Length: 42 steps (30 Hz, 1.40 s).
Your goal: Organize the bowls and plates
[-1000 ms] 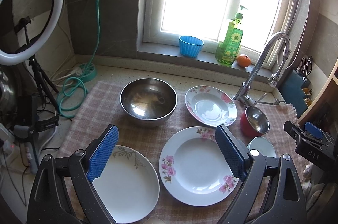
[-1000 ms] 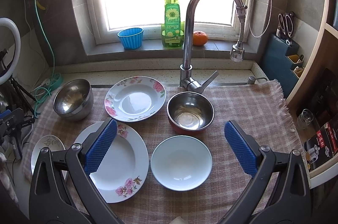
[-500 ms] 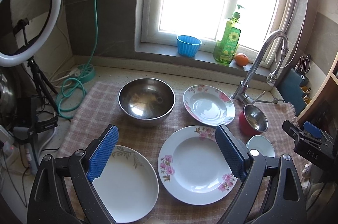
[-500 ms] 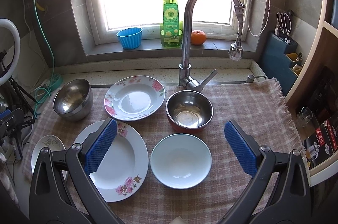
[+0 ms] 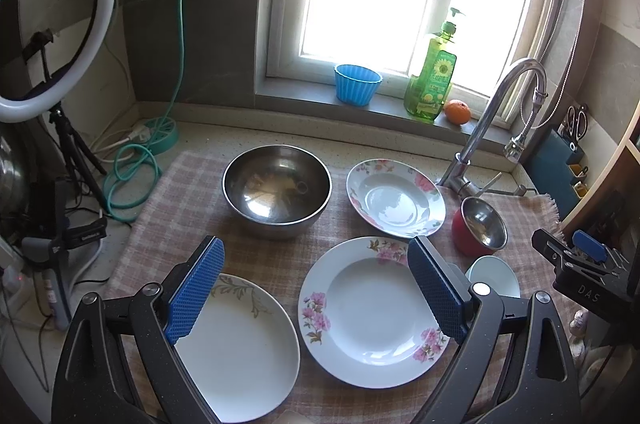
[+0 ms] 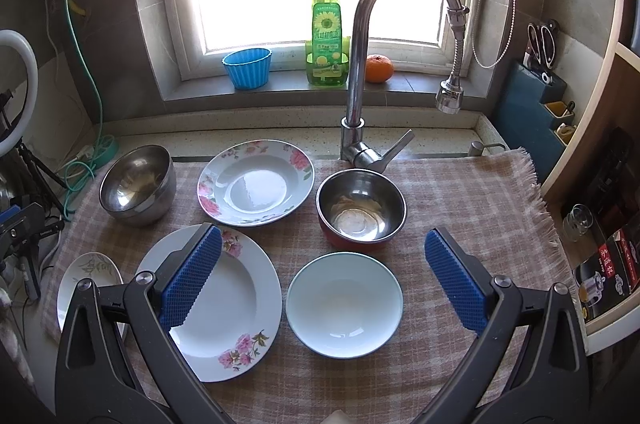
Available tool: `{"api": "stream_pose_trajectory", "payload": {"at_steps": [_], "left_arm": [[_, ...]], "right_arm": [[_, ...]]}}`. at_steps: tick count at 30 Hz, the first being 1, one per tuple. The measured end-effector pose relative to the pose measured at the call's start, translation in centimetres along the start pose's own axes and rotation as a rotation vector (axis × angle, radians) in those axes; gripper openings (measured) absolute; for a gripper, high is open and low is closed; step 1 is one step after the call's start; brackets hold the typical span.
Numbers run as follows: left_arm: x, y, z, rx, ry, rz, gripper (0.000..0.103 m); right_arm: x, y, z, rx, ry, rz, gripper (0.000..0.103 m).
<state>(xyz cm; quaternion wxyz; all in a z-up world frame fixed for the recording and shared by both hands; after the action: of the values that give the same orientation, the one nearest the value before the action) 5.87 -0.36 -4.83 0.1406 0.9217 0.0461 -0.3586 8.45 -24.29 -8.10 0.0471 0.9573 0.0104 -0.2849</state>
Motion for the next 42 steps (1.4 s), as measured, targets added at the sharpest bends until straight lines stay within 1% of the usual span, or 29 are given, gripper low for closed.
{"api": "stream_pose_trajectory", "payload": {"at_steps": [15,21,25,29,32,35,36,37,38,40,41,42], "left_arm": [[0.6,0.5,0.1,0.006,-0.014,0.003,0.094],[1.0,0.1,-0.2,0.007,-0.024,0.007,0.094],[1.4,-0.1,0.1,0.01,-0.04,0.014,0.094],[2.4,-0.5,0.7,0.014,-0.08,0.027,0.094],[3.4,-0.9,1.5,0.038,-0.111,0.02,0.091],[4.2,-1.4,2.3,0.042,-0.151,0.031,0.084],[4.6,-1.6,2.5,0.041,-0.166,0.036,0.082],[4.9,-1.7,2.7,0.039,-0.178,0.041,0.075],[5.2,-1.8,3.0,0.04,-0.193,0.049,0.071],[6.0,-1.9,3.6,0.044,-0.231,0.066,0.058],[6.4,-1.8,3.9,0.042,-0.25,0.08,0.056],[6.8,-1.8,4.1,0.039,-0.269,0.094,0.051]], "right_arm": [[0.1,0.0,0.4,0.001,-0.01,0.002,0.103],[0.0,0.0,0.6,0.0,-0.016,0.003,0.103],[0.7,0.0,0.6,-0.002,-0.031,0.004,0.103],[1.0,-0.3,1.1,-0.003,-0.045,-0.025,0.103],[1.4,-0.4,2.1,0.012,-0.075,-0.063,0.103],[1.8,-0.4,3.5,0.034,-0.109,-0.114,0.103],[1.8,-0.4,3.9,0.037,-0.121,-0.129,0.102],[1.8,-0.4,4.4,0.034,-0.131,-0.139,0.099],[1.8,-0.6,4.9,0.03,-0.143,-0.154,0.094],[1.7,-0.9,5.9,0.026,-0.167,-0.193,0.084],[1.6,-1.1,6.4,0.025,-0.18,-0.22,0.074],[1.5,-1.3,6.9,0.023,-0.196,-0.245,0.065]]}}
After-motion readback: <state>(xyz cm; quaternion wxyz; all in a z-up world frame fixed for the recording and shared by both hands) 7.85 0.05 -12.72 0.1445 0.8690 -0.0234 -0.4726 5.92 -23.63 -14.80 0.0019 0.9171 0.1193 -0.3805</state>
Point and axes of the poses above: each gripper's, at about its wrist camera, not at the fingertips, and x roughly the way its jaws point, y to its right, z to its underside, the point moved 8 cm from there along x, roughly the way its jaws point, and after that the axes turned 7 degrees about -x, right-handed, at the moved point
